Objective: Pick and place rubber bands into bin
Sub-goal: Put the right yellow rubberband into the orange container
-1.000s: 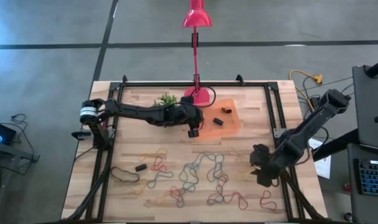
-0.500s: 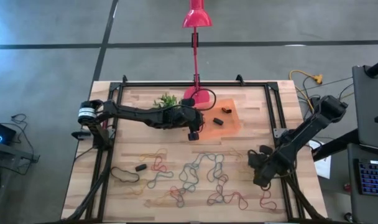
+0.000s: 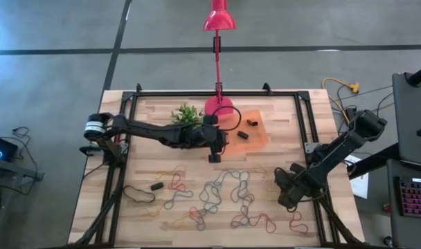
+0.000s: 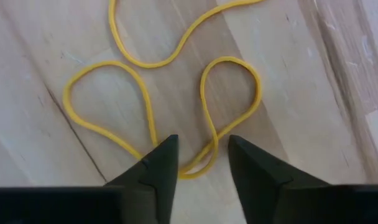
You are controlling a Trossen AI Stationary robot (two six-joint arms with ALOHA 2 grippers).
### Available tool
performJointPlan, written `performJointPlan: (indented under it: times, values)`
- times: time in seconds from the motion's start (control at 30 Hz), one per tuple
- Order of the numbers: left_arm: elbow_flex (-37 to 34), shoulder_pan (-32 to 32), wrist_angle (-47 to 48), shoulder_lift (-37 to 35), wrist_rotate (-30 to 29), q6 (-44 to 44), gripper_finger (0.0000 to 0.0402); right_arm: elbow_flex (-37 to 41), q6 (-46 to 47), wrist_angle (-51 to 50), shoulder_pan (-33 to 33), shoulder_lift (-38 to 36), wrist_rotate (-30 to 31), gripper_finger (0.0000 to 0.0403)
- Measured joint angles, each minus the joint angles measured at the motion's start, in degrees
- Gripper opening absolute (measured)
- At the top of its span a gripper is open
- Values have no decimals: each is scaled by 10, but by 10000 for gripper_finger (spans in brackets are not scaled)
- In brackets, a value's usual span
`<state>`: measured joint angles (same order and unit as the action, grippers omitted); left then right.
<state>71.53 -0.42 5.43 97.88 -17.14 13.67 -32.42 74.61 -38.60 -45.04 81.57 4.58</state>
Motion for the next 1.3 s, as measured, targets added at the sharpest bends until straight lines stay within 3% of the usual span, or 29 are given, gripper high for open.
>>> performJointPlan:
  times: [0.23, 0.47, 0.77, 0.93, 1.13, 1.3]
  values:
    - [-2, -28, 16, -25, 0, 0, 151, 1, 0, 8, 3, -11, -8, 16]
    - [-10, -46, 46, -58, -1, -28, 151, -17, -29, 6, 2, -27, 42, 8]
    - [-11, -72, 76, -87, -2, -58, 151, -97, -107, -45, 4, -68, 196, 8]
    - [-11, -98, 91, -86, -2, -61, 151, -155, -182, -89, 15, -73, 311, 8]
    - [-35, -140, 131, -84, -1, -105, 151, -205, -290, -106, 65, -72, 425, 8]
    - [-76, -176, 135, -84, 5, -156, 151, -227, -382, -104, 145, -72, 454, 8]
